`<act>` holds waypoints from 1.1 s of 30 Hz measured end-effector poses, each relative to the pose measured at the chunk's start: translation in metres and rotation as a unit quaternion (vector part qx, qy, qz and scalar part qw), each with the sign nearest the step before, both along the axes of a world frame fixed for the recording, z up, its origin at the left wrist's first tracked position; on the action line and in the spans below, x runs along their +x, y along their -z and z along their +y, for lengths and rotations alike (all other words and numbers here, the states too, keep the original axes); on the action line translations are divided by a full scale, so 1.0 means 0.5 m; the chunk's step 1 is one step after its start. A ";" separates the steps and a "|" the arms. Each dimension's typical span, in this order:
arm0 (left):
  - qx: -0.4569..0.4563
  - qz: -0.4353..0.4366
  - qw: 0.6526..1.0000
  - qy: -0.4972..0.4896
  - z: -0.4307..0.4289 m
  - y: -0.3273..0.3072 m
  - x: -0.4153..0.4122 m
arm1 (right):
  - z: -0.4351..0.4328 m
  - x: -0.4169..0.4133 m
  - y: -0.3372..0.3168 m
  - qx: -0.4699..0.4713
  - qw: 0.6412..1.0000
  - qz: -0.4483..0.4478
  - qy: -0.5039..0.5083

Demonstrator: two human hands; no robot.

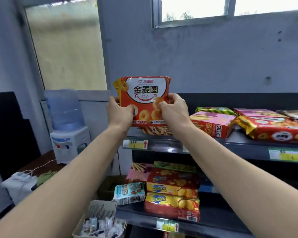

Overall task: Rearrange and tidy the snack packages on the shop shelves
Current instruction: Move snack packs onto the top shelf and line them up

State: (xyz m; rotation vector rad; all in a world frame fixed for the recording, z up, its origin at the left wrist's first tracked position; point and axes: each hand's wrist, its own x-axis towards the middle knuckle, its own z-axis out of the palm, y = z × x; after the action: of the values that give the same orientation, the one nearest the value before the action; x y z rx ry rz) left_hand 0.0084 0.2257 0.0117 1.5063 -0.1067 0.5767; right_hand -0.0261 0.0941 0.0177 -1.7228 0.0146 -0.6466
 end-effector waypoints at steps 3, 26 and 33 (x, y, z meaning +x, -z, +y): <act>0.000 -0.007 1.000 -0.023 -0.002 -0.019 0.056 | -0.007 0.047 -0.026 -0.018 0.999 -0.009 -0.028; 0.132 0.100 0.986 0.028 0.084 0.004 0.476 | 0.061 0.444 -0.026 -0.019 0.973 0.229 -0.011; 0.177 0.109 0.973 0.103 0.007 0.038 0.550 | -0.001 0.475 -0.004 -0.065 0.956 0.265 0.107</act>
State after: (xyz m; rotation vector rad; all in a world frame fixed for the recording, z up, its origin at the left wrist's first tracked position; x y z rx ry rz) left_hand 0.2835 0.2290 -0.0071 1.8696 -0.2002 0.2280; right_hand 0.2114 0.0937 0.0199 -1.9965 0.5519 -0.3271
